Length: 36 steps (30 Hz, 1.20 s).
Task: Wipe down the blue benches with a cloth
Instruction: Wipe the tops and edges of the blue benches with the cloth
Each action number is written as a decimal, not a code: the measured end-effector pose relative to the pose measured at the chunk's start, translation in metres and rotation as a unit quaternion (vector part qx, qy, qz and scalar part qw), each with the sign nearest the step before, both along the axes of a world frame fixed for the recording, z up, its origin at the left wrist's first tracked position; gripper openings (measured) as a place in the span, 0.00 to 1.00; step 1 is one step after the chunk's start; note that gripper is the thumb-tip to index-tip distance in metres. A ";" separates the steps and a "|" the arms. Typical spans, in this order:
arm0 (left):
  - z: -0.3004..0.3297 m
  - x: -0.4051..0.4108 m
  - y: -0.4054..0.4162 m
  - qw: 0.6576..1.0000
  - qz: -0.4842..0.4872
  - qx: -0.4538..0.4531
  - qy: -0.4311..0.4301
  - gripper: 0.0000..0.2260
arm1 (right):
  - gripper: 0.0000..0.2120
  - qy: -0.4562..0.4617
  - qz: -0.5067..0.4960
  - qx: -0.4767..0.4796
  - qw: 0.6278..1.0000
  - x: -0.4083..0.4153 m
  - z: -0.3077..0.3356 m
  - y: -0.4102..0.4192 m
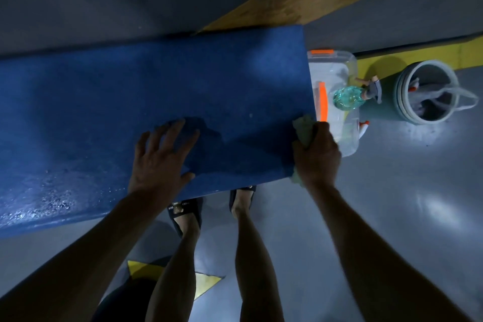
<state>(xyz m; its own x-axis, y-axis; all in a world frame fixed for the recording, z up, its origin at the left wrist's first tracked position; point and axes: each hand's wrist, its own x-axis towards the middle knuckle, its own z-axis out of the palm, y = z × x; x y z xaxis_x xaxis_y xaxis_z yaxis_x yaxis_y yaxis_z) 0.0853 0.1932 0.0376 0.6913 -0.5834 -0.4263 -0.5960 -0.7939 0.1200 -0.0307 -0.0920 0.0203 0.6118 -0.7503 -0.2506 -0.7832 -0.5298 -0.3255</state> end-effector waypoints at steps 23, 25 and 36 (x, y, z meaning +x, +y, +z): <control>-0.011 -0.006 -0.003 0.999 0.026 -0.029 -0.007 0.45 | 0.22 -0.082 0.195 0.058 0.976 0.054 -0.009 0.098; -0.011 -0.005 -0.003 0.999 0.024 -0.032 -0.009 0.46 | 0.23 -0.060 0.331 0.053 0.940 0.055 -0.005 0.106; -0.008 0.001 -0.004 0.999 0.026 -0.018 0.010 0.41 | 0.18 -0.016 -0.045 -0.021 0.999 0.039 -0.011 -0.036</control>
<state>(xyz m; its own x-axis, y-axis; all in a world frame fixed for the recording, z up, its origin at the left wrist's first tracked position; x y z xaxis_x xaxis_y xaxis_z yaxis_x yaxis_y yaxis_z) 0.0863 0.1887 0.0294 0.7130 -0.5616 -0.4198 -0.5508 -0.8191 0.1601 0.0084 -0.1277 0.0090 0.5486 -0.8119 -0.1996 -0.8178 -0.4715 -0.3299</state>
